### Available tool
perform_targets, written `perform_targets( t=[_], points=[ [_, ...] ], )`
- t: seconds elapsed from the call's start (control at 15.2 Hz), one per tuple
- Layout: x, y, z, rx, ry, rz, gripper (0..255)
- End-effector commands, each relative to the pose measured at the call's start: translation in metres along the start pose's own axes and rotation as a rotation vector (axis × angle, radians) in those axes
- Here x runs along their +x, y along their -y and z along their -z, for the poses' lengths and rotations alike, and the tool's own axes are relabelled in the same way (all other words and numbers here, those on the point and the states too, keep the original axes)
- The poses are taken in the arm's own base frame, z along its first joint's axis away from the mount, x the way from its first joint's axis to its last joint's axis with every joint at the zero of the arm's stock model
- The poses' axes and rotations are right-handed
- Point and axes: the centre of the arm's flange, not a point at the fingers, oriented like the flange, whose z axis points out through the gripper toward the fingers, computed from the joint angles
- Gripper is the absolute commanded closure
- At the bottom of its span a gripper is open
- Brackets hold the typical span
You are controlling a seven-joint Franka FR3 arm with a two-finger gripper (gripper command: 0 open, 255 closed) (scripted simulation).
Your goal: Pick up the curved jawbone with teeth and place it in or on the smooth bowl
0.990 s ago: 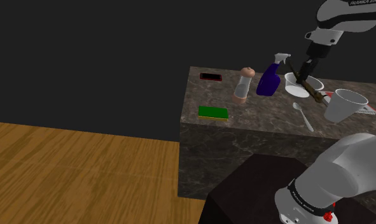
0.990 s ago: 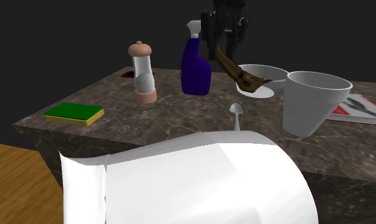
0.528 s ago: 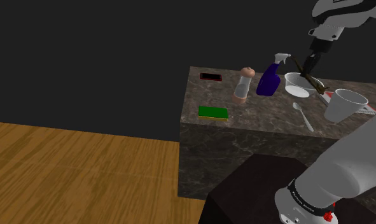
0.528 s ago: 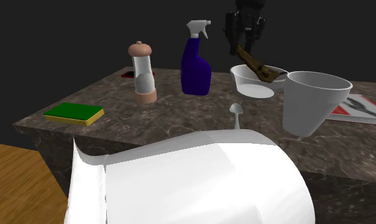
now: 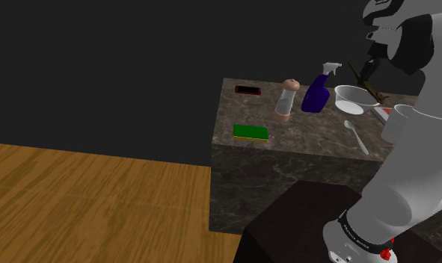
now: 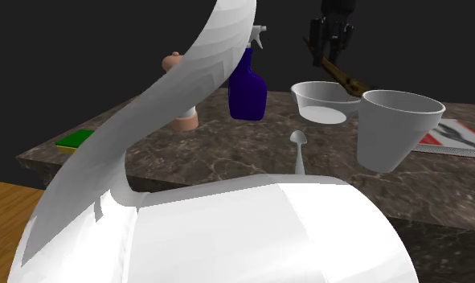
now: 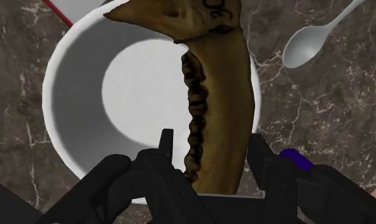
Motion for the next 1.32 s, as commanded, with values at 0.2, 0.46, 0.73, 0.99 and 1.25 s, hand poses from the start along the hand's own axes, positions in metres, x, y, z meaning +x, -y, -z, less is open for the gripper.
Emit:
perform_targets(
  t=[0.2,0.46,0.73,0.99,1.25],
  points=[
    [0.005,-0.01,-0.021,0.001,0.0,0.004,255],
    [0.005,-0.013,-0.042,0.001,0.0,0.004,255],
    [0.006,-0.015,-0.062,0.001,0.0,0.004,255],
    [0.006,-0.015,-0.062,0.001,0.0,0.004,255],
    [0.006,-0.015,-0.062,0.001,0.0,0.004,255]
  ],
)
